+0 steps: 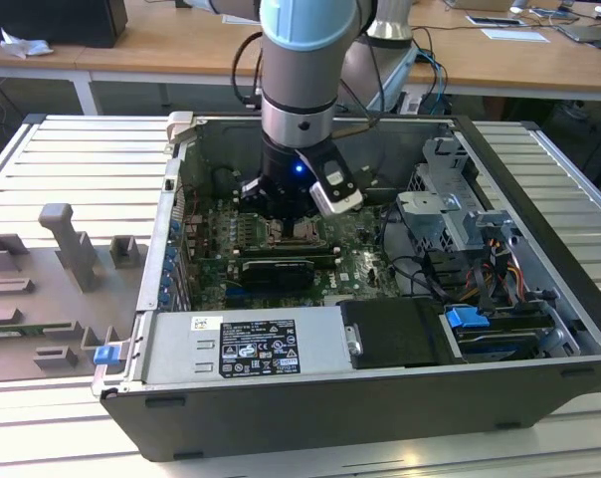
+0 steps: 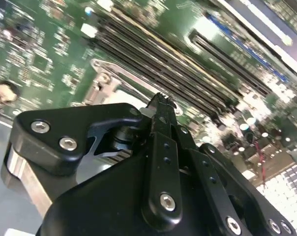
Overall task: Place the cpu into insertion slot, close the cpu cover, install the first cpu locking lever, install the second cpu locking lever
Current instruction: 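Install the second cpu locking lever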
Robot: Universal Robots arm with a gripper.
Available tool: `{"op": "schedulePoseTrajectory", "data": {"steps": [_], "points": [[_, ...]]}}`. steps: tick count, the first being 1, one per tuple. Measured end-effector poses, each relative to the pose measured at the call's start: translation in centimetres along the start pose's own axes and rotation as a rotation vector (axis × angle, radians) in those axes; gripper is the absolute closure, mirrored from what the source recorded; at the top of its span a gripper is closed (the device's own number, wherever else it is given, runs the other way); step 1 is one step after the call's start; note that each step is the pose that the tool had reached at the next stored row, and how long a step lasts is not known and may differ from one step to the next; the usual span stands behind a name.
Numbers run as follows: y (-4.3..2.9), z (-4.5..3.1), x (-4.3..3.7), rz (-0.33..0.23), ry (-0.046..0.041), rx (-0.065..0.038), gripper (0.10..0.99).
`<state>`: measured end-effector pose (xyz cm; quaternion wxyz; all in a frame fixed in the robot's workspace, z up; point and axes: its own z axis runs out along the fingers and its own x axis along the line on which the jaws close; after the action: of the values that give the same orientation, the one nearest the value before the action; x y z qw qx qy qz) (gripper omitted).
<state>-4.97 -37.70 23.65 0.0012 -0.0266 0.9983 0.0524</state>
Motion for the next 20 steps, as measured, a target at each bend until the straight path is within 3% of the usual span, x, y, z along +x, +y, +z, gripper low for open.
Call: {"op": "schedulePoseTrajectory", "data": {"steps": [1, 10, 11, 13, 16, 18, 20], "points": [[-0.01, 0.24, 0.38, -0.003, 0.0005, -0.001, 0.98], [-0.24, 2.03, 0.86, -0.042, 0.0037, -0.016, 0.98], [-0.35, 2.08, 0.96, -0.044, 0.0035, -0.023, 0.98], [-0.81, 2.11, 1.26, -0.044, 0.0007, -0.058, 0.98], [-1.37, 2.16, 1.85, -0.044, -0.0018, -0.087, 0.98], [-1.47, 2.2, 2.34, -0.045, -0.0035, -0.102, 0.98], [-1.51, 2.36, 2.51, -0.045, -0.0044, -0.111, 0.98]]}}
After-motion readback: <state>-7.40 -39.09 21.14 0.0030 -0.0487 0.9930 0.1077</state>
